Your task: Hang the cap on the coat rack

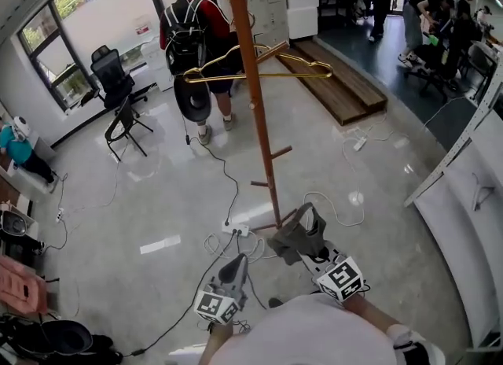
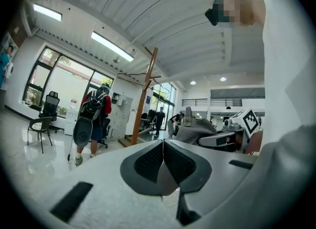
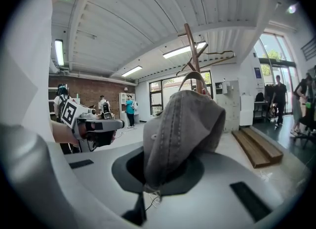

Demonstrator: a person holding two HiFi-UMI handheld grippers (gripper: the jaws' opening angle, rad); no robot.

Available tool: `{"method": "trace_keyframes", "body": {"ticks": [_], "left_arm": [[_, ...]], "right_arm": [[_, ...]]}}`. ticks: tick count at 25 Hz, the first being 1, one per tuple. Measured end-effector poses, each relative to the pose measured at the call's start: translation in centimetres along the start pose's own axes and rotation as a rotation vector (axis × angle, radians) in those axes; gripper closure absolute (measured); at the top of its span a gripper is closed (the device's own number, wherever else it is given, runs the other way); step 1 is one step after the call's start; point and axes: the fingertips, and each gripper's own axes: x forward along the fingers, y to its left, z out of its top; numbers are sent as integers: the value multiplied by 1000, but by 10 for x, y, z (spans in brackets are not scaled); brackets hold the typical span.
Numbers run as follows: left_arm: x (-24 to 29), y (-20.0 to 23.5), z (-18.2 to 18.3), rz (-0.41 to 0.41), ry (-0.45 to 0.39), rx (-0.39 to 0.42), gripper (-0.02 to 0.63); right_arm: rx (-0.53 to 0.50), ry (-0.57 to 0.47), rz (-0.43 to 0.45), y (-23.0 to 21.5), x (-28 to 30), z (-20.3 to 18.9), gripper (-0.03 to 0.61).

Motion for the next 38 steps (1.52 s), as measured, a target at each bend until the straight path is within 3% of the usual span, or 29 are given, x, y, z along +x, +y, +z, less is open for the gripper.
{"method": "trace_keyframes", "body": {"ticks": [24, 38], "left_arm": [[-7, 29, 4, 53, -17, -43, 603], [-3, 34, 1, 42, -14, -59, 603]], "right_arm": [[-29, 1, 32, -4, 36, 23, 561], [-95, -26, 24, -23, 58, 78, 561]]}}
